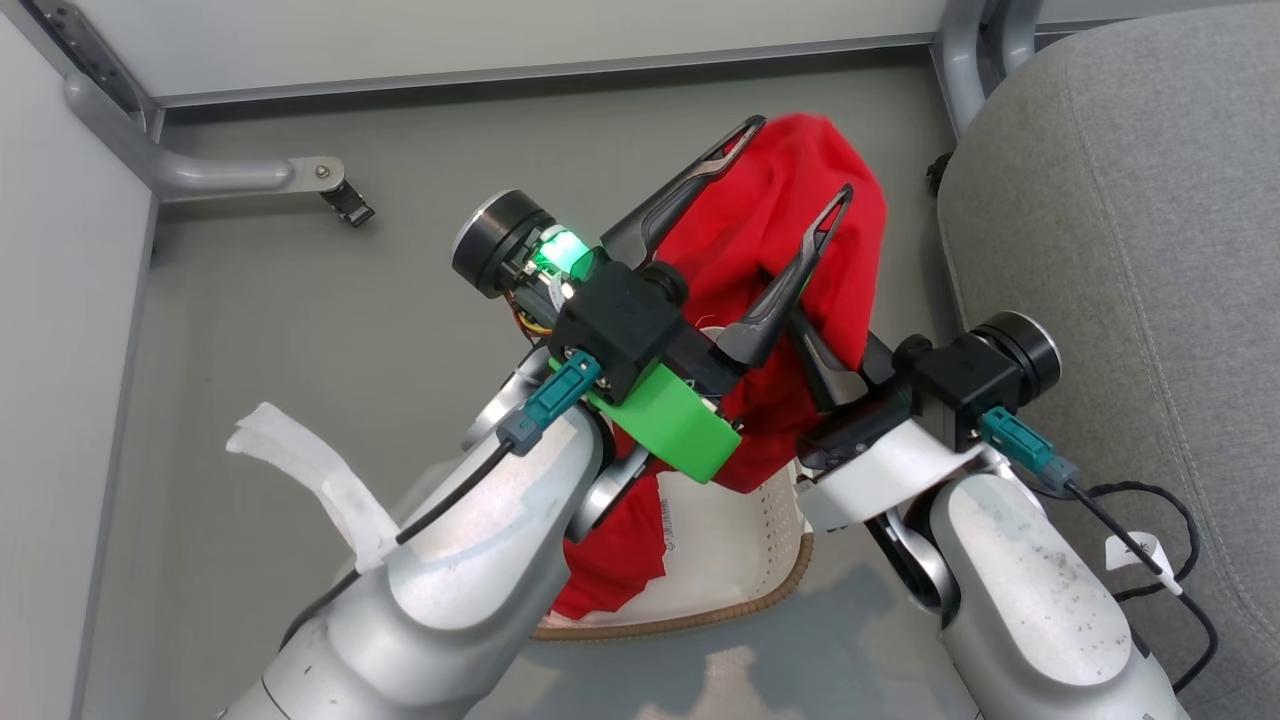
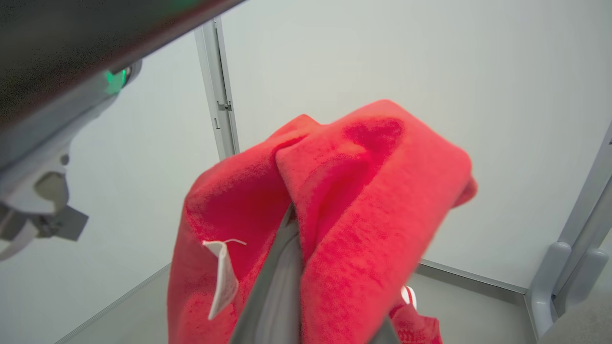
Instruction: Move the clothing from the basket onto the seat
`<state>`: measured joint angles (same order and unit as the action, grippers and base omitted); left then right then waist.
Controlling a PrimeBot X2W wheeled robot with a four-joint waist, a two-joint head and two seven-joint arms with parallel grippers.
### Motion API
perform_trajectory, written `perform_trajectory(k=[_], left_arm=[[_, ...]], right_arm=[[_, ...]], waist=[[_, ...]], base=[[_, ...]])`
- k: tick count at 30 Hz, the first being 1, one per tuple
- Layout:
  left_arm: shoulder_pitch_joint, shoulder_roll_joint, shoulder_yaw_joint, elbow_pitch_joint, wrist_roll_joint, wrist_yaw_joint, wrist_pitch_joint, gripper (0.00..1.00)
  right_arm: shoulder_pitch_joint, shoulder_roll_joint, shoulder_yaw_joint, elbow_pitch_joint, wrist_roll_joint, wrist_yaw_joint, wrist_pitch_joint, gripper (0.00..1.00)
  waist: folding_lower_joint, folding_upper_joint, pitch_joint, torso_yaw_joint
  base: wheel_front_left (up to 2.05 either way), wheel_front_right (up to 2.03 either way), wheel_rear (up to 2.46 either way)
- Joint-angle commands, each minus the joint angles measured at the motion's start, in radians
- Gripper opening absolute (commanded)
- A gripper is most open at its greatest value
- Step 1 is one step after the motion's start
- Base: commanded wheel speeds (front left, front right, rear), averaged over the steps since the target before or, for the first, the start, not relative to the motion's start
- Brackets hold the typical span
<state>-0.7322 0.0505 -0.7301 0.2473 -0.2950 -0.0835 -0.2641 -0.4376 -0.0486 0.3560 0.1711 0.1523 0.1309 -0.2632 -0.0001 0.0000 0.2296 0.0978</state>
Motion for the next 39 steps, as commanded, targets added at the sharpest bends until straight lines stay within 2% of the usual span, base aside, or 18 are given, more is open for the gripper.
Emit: perform_trajectory(k=[1, 8, 18, 39], left_arm=[[-0.003, 0.000, 0.000, 0.003, 0.009, -0.003, -0.001, 1.00], [0.002, 0.000, 0.016, 0.006, 0.019, -0.003, -0.001, 1.00], [0.042, 0.001, 0.044, 0.019, 0.051, -0.020, 0.000, 1.00], [0.066, 0.011, 0.034, 0.057, 0.091, -0.041, 0.000, 1.00]], right_arm=[[-0.004, -0.004, -0.003, -0.006, 0.008, 0.000, -0.002, 0.00], [-0.003, -0.004, -0.012, -0.003, 0.016, 0.000, -0.002, 0.00], [0.034, -0.004, -0.062, -0.006, 0.020, 0.000, -0.002, 0.00], [0.125, -0.003, -0.242, -0.077, 0.009, 0.000, -0.002, 0.00]], waist=[[0.0001, 0.0000, 0.001, 0.000], [0.0001, 0.0000, 0.008, -0.014], [0.0001, 0.0000, 0.002, -0.071], [0.0001, 0.0000, 0.056, -0.283]], base=[[0.00, 0.00, 0.00], [0.00, 0.00, 0.00], [0.00, 0.00, 0.00], [0.00, 0.00, 0.00]])
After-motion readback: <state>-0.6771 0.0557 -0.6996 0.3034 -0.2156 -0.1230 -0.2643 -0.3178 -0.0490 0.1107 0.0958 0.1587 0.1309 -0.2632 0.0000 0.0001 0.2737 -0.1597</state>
